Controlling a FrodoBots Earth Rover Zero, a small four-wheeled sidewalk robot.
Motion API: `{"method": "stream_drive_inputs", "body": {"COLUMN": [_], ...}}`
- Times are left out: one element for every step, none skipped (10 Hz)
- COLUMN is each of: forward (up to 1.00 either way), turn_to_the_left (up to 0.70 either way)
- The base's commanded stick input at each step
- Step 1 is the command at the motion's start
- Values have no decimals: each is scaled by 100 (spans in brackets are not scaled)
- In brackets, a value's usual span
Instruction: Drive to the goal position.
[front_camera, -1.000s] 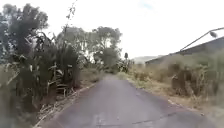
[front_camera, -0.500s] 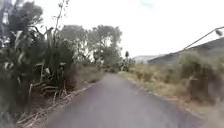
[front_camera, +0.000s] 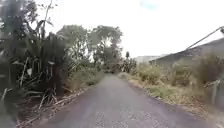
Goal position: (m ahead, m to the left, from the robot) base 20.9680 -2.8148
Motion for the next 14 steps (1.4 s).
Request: {"method": "stream_drive_inputs", "body": {"forward": [100, 100, 100, 100, 100, 100, 100, 100, 100, 100, 100, 100, 100, 100], "turn_to_the_left": [0, 0, 0, 0, 0, 0, 0, 0, 0, 0, 0, 0, 0, 0]}}
